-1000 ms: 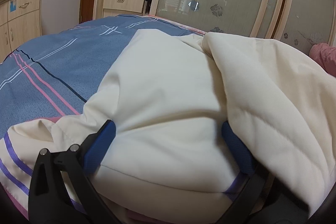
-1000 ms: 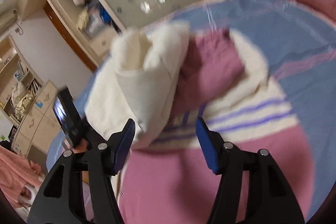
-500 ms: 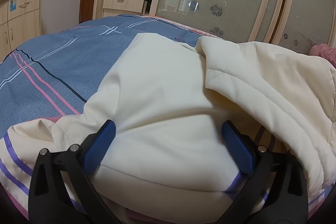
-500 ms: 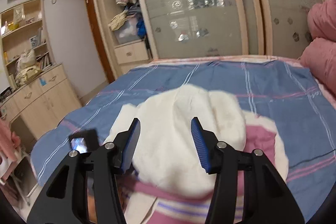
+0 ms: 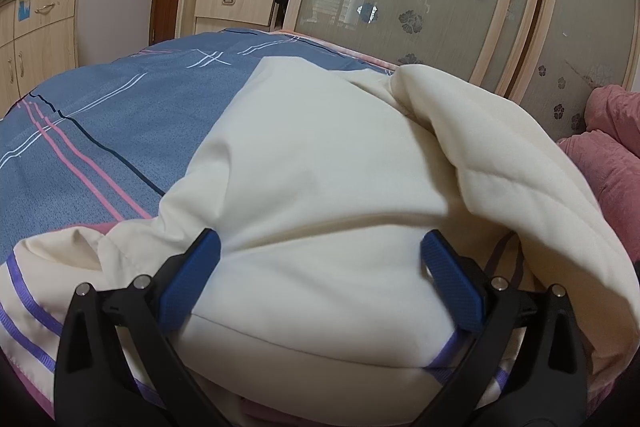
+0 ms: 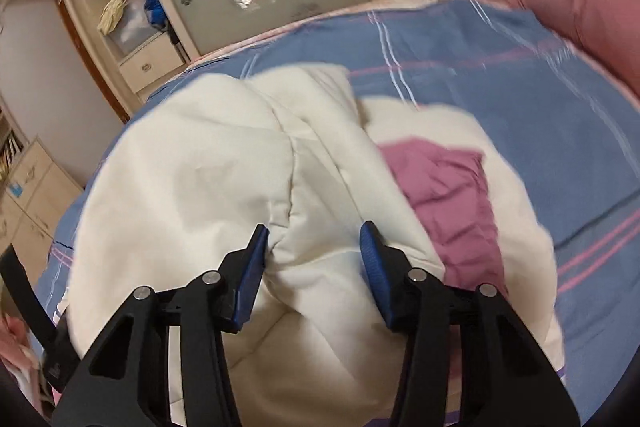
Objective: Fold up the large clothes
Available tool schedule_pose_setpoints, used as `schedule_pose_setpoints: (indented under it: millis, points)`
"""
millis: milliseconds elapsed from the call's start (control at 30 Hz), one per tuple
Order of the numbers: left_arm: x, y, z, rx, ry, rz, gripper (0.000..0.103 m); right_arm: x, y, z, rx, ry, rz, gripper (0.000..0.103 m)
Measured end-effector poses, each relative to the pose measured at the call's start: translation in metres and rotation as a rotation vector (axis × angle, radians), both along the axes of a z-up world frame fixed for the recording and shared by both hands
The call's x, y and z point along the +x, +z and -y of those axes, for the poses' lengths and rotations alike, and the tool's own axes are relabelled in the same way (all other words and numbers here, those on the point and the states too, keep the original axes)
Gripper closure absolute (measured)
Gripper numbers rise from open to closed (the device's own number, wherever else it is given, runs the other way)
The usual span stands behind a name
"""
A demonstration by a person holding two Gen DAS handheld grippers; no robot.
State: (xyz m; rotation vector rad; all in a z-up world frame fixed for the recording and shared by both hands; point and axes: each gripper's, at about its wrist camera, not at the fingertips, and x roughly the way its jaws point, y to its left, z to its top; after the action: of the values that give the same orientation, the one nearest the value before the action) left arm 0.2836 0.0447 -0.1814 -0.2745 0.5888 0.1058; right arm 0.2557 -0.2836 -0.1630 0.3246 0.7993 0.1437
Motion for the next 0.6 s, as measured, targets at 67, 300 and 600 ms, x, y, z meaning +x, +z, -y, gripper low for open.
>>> schedule_pose_setpoints:
  millis: [67, 300, 600]
  points:
    - [-0.001, 0.000, 0.000, -0.007, -0.002, 0.002, 0.002, -0.005, -0.001, -0.006, -0.047, 0.008, 0.021, 0.056]
    - [-0.011, 0.002, -0.011, -0.084, -0.015, 0.042, 0.002, -0.020, -0.006, -0.011, -0.070, 0.036, 0.069, 0.055]
    - [-0.029, 0.013, -0.025, -0.163, 0.027, 0.134, 0.002, -0.055, -0.015, -0.004, -0.065, 0.162, 0.122, 0.052]
